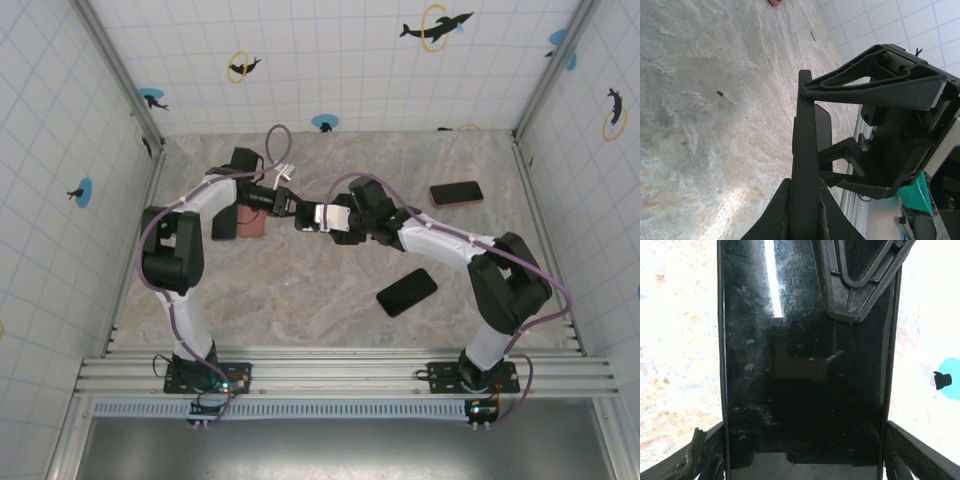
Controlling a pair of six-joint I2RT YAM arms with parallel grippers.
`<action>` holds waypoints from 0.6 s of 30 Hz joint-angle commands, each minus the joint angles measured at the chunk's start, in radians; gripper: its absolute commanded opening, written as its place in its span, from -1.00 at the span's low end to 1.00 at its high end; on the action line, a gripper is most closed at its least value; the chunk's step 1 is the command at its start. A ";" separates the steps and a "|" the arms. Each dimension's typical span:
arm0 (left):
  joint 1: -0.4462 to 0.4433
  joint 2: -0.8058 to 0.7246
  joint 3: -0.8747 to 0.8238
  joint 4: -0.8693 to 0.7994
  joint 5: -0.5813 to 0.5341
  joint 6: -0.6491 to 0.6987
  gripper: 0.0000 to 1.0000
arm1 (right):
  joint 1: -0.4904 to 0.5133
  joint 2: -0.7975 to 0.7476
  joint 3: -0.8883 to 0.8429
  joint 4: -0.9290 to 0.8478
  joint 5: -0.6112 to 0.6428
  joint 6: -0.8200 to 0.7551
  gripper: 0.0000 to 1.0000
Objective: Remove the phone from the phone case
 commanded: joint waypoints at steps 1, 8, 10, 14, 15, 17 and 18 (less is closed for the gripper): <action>0.002 0.019 0.053 -0.002 0.012 -0.063 -0.87 | -0.005 -0.041 -0.039 0.108 -0.015 0.036 0.62; 0.005 -0.086 -0.089 0.458 -0.023 -0.423 -0.89 | -0.011 -0.162 -0.206 0.265 0.070 0.222 0.72; 0.006 -0.123 -0.147 0.633 -0.042 -0.558 -0.89 | -0.015 -0.209 -0.261 0.317 0.093 0.331 0.72; 0.005 -0.157 -0.215 0.868 -0.117 -0.750 -0.87 | -0.037 -0.291 -0.356 0.476 0.107 0.707 0.67; 0.005 -0.164 -0.233 0.934 -0.134 -0.807 -0.87 | -0.047 -0.307 -0.379 0.523 0.111 0.828 0.65; 0.002 -0.177 -0.267 1.069 -0.174 -0.913 -0.87 | -0.069 -0.331 -0.441 0.674 0.107 1.118 0.60; 0.000 -0.185 -0.277 1.100 -0.202 -0.943 -0.87 | -0.076 -0.335 -0.469 0.746 0.117 1.239 0.58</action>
